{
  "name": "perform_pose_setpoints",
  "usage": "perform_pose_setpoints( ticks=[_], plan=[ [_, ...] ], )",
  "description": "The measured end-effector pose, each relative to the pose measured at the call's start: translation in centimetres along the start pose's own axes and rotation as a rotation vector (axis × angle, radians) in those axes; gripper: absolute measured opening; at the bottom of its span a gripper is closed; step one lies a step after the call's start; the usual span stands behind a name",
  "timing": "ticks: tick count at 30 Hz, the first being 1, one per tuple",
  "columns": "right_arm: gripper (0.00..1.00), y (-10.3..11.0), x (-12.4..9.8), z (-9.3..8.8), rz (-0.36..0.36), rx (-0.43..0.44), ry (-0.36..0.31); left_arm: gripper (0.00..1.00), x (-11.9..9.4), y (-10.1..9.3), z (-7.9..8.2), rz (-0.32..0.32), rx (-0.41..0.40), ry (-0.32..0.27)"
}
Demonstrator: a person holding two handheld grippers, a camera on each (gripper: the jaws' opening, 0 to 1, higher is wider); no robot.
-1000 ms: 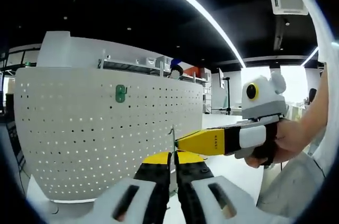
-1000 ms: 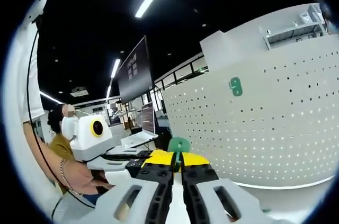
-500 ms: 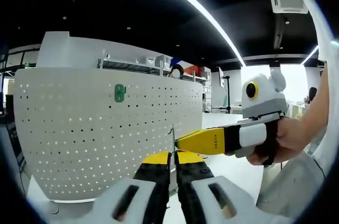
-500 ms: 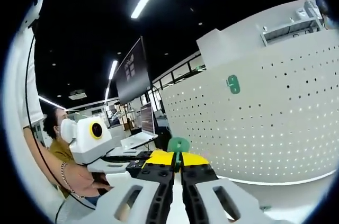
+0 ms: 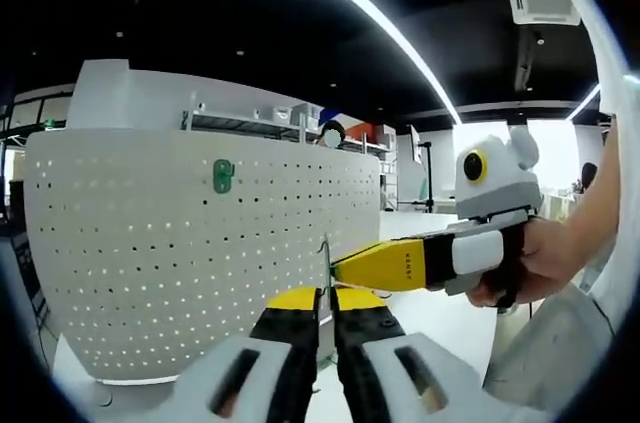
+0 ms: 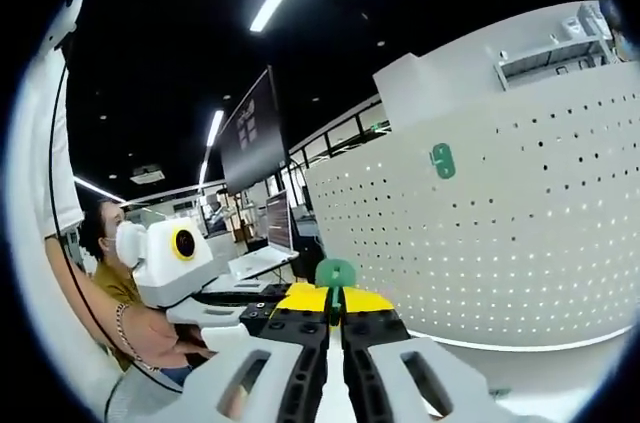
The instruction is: Insert the hook assembly into the mounting plate slot until the hook locks in place.
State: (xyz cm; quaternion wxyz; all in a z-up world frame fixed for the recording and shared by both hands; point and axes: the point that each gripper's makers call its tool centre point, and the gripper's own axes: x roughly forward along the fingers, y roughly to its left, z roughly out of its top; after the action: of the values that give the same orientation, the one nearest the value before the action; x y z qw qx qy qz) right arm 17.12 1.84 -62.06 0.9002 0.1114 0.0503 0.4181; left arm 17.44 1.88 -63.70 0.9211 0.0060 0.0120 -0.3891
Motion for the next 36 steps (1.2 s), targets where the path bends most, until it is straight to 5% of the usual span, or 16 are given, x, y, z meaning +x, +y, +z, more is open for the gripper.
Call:
perform_pose_setpoints(
  ticks=[16, 22, 36],
  plan=[
    [0.0, 0.0, 0.0, -0.1, 0.005, 0.017, -0.001, 0.7, 0.6, -1.2, -1.8, -0.075, -0.047, 0.075],
    [0.0, 0.0, 0.0, 0.0, 0.004, 0.017, -0.005, 0.87, 0.7, -0.8, -2.5, -0.07, -0.057, 0.108],
    [0.0, -0.5, -0.2, 0.0, -0.01, 0.006, 0.003, 0.85, 0.6, -1.3, -3.4, -0.09, -0.014, 0.146]
  ],
)
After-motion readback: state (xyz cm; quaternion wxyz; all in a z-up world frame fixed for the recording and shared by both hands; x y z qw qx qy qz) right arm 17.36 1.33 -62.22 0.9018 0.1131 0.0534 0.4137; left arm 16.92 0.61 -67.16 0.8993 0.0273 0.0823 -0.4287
